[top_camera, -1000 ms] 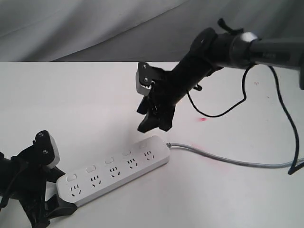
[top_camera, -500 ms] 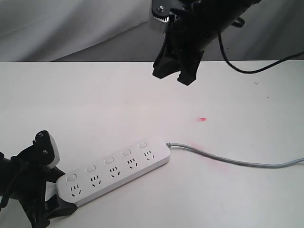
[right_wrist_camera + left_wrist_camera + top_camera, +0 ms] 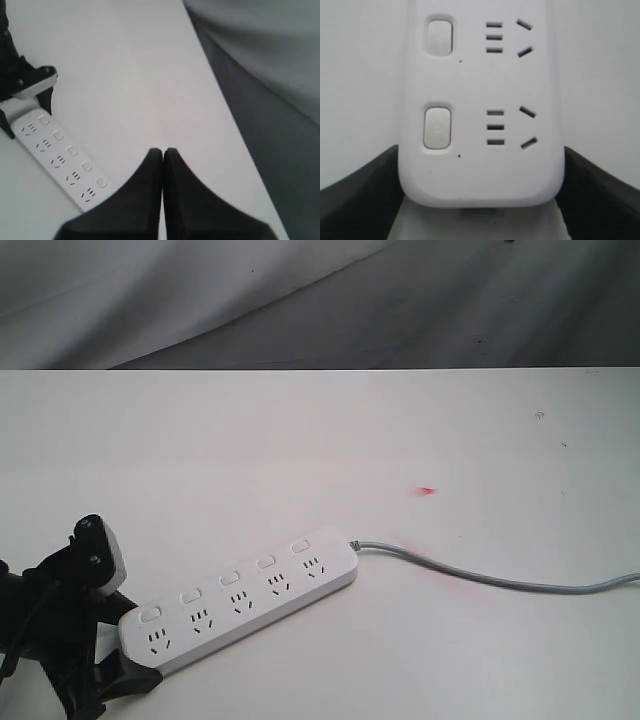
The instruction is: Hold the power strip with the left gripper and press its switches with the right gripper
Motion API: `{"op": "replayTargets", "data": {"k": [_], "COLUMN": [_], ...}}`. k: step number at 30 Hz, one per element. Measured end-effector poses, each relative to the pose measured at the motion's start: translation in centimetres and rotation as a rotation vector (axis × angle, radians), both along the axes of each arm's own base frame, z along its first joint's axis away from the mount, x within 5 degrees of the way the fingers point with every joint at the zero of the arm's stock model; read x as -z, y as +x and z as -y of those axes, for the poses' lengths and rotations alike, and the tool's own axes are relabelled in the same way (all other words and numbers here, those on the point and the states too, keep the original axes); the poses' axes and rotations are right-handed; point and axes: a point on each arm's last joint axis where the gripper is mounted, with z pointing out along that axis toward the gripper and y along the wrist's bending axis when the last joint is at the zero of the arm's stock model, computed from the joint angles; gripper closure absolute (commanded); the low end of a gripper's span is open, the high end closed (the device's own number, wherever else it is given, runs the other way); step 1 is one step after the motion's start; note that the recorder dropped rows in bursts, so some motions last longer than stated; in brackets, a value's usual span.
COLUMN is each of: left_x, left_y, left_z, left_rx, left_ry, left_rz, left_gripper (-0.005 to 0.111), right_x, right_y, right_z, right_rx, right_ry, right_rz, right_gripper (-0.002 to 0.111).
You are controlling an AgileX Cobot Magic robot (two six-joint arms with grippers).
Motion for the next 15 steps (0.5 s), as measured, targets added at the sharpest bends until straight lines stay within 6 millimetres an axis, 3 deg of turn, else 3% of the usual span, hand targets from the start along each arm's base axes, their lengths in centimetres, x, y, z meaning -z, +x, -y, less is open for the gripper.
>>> {"op": "replayTargets", "data": {"k": [8,15], "left_x": [0.0,0.0], "left_y": [0.0,0.0], "left_z": [0.0,0.0], "left_rx": [0.0,0.0], "left_ry": [0.0,0.0], "left_rz": [0.0,0.0], "left_gripper": [0.042,0.042], "right_x": [-6.4,-9.1], "right_y": [-7.7,-13.7], "right_z": [4.0,7.1], "right_rx": [0.13,0.188], "right_ry": [0.204,0.31], "right_rz": [0.207,0.339], "right_gripper": [0.108,0.108]}}
